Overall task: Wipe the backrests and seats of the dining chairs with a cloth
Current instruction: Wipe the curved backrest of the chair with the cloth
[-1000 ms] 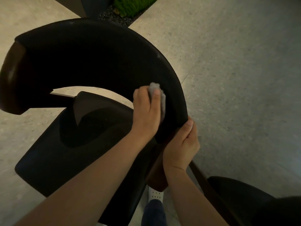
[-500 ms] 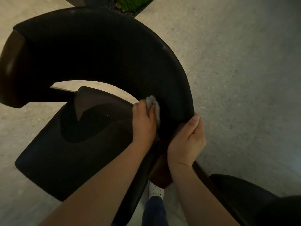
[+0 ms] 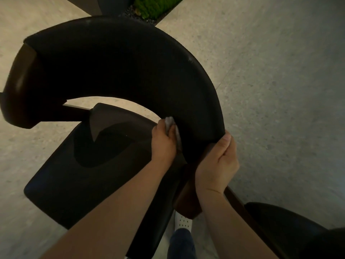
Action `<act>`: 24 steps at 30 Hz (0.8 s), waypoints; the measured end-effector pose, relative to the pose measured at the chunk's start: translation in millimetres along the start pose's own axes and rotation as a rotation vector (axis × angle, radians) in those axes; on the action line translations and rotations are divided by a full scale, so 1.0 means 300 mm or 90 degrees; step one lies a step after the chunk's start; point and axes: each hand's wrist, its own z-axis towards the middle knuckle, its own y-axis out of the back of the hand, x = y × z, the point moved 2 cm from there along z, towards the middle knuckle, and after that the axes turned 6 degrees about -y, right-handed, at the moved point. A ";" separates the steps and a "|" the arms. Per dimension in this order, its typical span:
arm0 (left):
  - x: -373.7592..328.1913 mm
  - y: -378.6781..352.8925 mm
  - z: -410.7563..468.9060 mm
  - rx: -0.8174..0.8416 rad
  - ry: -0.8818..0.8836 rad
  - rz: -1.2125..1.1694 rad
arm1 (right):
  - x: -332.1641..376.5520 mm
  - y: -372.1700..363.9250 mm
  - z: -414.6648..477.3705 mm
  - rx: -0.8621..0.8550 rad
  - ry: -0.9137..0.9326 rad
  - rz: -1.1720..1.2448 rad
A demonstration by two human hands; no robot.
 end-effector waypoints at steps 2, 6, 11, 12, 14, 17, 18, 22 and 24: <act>-0.026 0.037 0.012 0.005 -0.017 0.006 | 0.000 0.000 0.000 0.000 -0.001 -0.003; -0.179 0.103 -0.016 -0.090 -0.260 0.032 | -0.002 0.002 0.000 0.006 0.012 -0.008; -0.386 0.064 -0.013 -0.078 -0.484 0.054 | 0.002 0.000 0.001 -0.005 0.019 -0.012; -0.410 0.045 -0.004 -0.059 -0.507 0.085 | 0.004 0.000 0.000 -0.009 0.022 -0.015; -0.431 0.009 0.010 -0.040 -0.534 0.187 | 0.005 0.000 -0.002 -0.010 0.025 -0.018; -0.421 -0.016 0.019 -0.070 -0.549 0.259 | 0.005 -0.003 0.001 -0.007 0.030 -0.021; -0.412 -0.015 0.018 -0.086 -0.541 0.242 | 0.004 -0.004 0.001 -0.007 0.030 -0.020; -0.332 0.013 0.024 -0.149 -0.305 0.052 | 0.004 -0.001 -0.002 -0.002 0.032 -0.016; -0.269 0.037 0.036 -0.153 -0.168 -0.010 | 0.002 0.000 -0.004 -0.003 0.027 -0.014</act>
